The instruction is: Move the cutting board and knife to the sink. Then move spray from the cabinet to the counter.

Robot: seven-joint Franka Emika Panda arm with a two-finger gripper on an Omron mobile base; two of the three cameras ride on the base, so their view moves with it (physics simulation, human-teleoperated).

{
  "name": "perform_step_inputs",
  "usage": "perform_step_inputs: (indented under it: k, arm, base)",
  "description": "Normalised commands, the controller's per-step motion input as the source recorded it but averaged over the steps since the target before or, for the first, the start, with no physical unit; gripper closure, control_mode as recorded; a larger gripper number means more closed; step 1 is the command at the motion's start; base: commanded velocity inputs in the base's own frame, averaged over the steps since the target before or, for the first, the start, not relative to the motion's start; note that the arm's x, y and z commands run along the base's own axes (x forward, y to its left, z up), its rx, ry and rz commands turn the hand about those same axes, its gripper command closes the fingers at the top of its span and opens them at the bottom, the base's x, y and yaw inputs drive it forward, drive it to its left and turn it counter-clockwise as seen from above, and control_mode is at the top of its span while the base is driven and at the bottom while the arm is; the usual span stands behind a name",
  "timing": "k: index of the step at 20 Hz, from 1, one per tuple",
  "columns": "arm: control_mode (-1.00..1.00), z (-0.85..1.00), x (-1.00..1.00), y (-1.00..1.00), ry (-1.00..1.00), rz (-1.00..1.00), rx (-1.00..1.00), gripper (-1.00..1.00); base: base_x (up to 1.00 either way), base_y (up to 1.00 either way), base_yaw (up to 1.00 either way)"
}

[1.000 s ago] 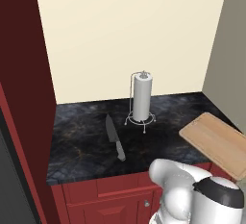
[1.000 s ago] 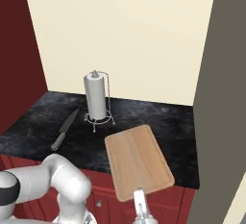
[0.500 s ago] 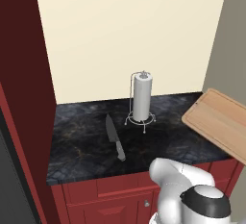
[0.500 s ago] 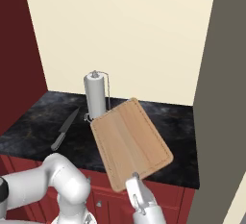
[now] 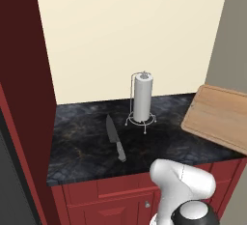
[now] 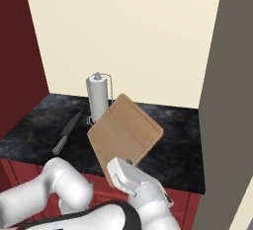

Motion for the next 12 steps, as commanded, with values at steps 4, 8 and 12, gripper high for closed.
perform_step_inputs:
  k: [4, 8, 12]
  arm:
    - [-1.0, 0.22, -0.04, 0.31, 0.12, -0.14, -0.39, 1.0]
    - [-1.0, 0.25, -0.04, 0.22, 0.14, -0.19, -0.36, 1.0]
    - [-1.0, 0.61, -0.18, 0.15, 0.06, -0.1, -0.26, 1.0]
  base:
    - [0.0, 0.0, 0.0]
    - [0.0, 0.0, 0.0]
    - [0.0, 0.0, 0.0]
